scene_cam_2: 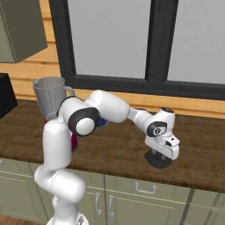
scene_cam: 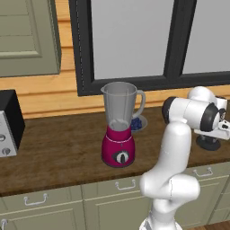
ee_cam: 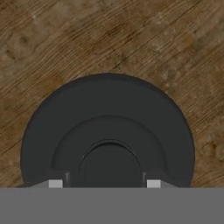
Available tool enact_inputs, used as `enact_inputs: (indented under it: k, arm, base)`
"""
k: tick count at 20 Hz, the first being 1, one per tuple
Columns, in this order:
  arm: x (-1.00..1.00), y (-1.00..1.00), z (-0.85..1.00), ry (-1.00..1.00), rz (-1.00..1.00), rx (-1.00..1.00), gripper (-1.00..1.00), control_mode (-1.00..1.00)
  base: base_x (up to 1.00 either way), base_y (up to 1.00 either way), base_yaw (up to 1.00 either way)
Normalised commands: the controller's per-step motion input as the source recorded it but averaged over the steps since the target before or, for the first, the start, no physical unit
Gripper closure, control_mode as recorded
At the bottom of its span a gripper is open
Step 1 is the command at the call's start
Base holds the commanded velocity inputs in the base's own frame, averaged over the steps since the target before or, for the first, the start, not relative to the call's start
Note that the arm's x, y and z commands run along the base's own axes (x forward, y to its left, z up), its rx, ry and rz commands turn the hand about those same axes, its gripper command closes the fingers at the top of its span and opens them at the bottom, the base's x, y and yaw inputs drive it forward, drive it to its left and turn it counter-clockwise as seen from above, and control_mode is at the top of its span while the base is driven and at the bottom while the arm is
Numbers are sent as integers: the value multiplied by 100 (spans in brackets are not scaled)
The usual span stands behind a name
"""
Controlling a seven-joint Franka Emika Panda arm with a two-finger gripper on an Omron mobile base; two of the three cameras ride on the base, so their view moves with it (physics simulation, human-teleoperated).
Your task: Close the lid blender by securely placing the lid on top.
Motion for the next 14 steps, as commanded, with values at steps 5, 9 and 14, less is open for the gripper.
enact_inputs:
  k: [5,9,14]
  arm:
    - [0,0,0,0,0,0,100,-100]
    - [0,0,10,0,0,0,100,-100]
    - [0,0,57,0,-1,6,100,-100]
  base:
    - [0,0,0]
    - [0,0,0]
    - [0,0,0]
